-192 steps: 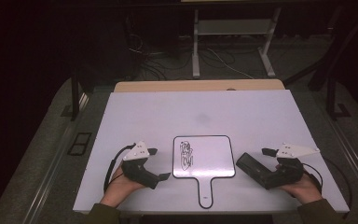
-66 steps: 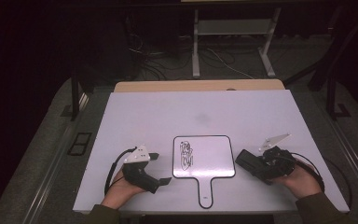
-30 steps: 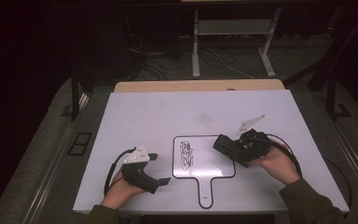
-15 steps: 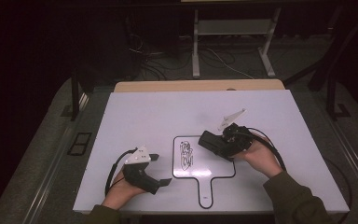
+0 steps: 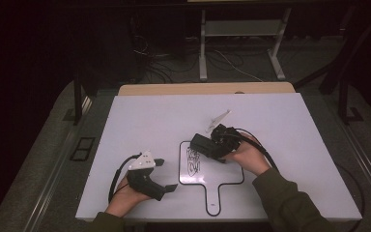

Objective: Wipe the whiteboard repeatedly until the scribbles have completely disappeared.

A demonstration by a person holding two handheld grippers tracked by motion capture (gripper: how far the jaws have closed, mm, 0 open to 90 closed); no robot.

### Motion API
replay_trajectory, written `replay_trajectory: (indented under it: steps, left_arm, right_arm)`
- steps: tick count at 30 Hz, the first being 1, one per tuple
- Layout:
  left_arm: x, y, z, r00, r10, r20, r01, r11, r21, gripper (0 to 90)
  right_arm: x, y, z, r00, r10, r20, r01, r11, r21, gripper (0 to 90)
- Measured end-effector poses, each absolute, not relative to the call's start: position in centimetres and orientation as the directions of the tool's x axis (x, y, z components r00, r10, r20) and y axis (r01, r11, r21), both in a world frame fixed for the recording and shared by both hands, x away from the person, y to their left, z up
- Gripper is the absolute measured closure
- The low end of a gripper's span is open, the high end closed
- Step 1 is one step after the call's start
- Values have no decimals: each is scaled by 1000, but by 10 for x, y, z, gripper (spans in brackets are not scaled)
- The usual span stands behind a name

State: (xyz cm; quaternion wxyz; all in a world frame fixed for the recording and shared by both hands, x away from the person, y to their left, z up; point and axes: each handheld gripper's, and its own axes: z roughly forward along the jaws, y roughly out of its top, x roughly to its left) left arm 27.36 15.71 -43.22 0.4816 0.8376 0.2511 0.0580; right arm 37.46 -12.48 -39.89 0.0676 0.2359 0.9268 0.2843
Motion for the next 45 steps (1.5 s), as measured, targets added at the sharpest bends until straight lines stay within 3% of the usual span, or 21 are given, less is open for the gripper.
replay_trajectory:
  steps: [25, 45]
  left_arm:
    - [274, 158, -432, 870, 471, -145, 362, -411, 836, 0]
    - [274, 158, -432, 867, 474, -153, 369, -407, 836, 0]
  right_arm:
    - [399, -83, -424, -900, 434, -43, 355, 787, 505, 385]
    - [375, -76, -423, -931, 362, -44, 296, 822, 486, 385]
